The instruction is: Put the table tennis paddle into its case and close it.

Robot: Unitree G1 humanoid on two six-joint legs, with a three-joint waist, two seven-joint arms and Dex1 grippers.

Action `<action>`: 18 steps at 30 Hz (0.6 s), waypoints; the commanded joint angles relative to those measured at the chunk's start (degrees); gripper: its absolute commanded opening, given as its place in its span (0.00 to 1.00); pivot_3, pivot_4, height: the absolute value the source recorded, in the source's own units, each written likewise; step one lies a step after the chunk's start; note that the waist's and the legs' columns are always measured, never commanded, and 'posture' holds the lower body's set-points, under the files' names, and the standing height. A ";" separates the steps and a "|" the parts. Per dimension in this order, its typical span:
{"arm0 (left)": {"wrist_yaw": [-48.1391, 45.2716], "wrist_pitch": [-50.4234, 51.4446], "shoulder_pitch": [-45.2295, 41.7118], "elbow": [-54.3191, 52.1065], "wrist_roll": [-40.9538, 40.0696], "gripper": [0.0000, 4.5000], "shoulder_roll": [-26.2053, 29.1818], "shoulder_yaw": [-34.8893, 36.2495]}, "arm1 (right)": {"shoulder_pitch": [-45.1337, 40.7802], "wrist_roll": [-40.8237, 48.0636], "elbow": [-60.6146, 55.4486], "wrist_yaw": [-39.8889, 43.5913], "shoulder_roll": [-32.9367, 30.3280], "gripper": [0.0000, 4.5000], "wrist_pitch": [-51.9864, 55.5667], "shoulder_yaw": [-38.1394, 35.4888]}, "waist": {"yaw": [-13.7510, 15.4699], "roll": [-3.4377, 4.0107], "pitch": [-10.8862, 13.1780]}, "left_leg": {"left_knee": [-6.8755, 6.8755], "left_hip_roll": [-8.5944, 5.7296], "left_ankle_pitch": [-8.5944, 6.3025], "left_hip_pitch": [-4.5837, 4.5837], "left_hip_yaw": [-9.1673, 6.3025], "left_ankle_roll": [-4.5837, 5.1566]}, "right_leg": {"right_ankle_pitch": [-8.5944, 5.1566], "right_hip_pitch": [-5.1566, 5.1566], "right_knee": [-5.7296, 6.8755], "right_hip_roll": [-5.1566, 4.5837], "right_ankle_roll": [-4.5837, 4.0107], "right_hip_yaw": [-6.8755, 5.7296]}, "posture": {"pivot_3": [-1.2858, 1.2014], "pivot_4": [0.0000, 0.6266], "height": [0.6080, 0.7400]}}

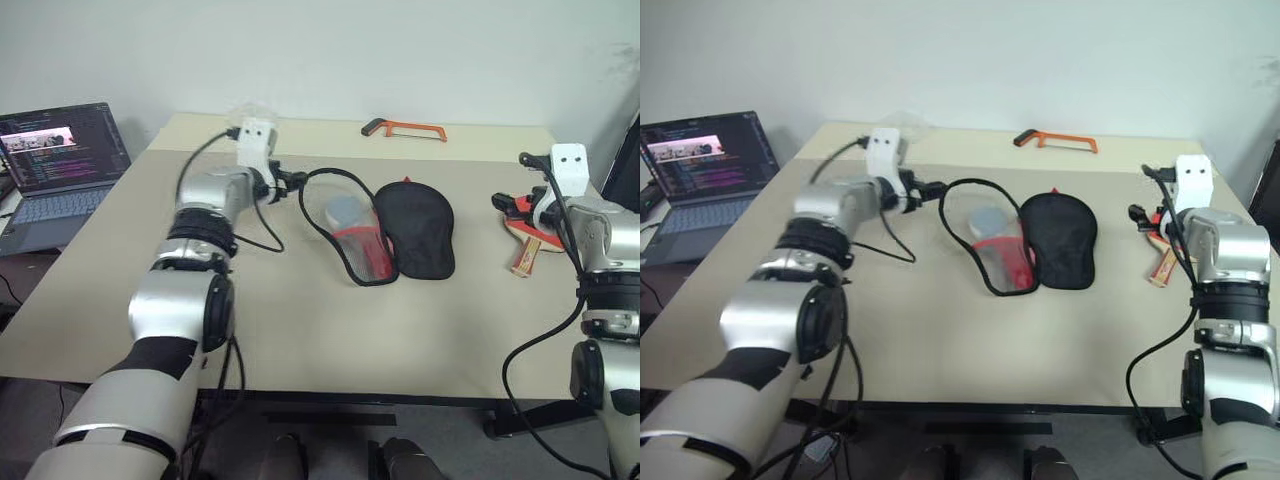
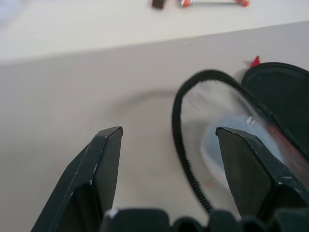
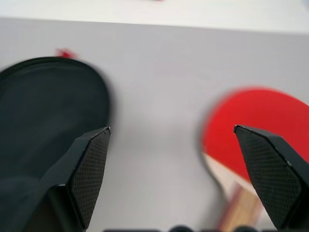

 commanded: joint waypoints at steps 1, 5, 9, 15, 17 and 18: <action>-7.67 6.45 5.28 -16.28 -2.31 0.75 5.06 -1.38 | 1.63 -1.06 -4.38 -8.28 2.08 1.00 2.76 -5.41 | -0.10 0.01 0.00 | -0.01 -0.01 0.01 0.00 0.01 -0.01 | -0.03 -0.08 0.11 -0.01 -0.05 0.00 | 0.52 0.24 1.00; -15.44 12.59 15.70 -35.93 -7.61 0.75 12.49 0.27 | 2.72 -1.43 -3.18 -16.55 6.31 1.00 3.17 -10.43 | -0.72 0.01 0.00 | 0.01 0.02 0.13 -0.01 0.06 -0.20 | -0.11 -0.38 0.62 0.01 -0.18 0.08 | 0.52 0.24 1.00; -18.07 14.46 22.51 -46.23 -12.81 0.75 13.92 2.56 | 1.83 -1.23 -0.72 -19.48 8.80 1.00 0.81 -11.85 | -0.78 0.01 -0.01 | 0.10 0.04 0.34 0.00 -0.03 -0.27 | -0.11 -0.43 0.90 0.07 -0.20 0.03 | 0.52 0.24 1.00; -21.83 14.76 33.01 -60.11 -17.83 0.75 15.32 1.10 | -2.69 -1.19 10.24 -24.06 10.86 1.00 -7.43 -12.63 | -1.43 0.02 -0.01 | 0.25 0.04 0.51 0.06 0.02 -0.02 | 0.00 -0.36 0.91 0.08 -0.10 0.14 | 0.52 0.24 1.00; -21.60 14.94 34.90 -62.32 -18.21 0.75 16.01 0.73 | -4.56 -0.80 15.58 -25.21 10.89 1.00 -10.57 -13.28 | -1.52 0.02 -0.01 | 0.28 0.04 0.53 0.04 0.01 0.03 | 0.03 -0.38 0.91 0.11 -0.04 0.14 | 0.52 0.24 1.00; -21.26 15.09 35.39 -62.90 -18.35 0.75 16.20 0.65 | -5.33 -0.90 18.11 -25.59 10.76 1.00 -12.28 -13.18 | -1.62 0.02 -0.02 | 0.29 0.05 0.54 0.04 0.03 0.03 | 0.04 -0.38 0.91 0.12 -0.01 0.17 | 0.52 0.24 1.00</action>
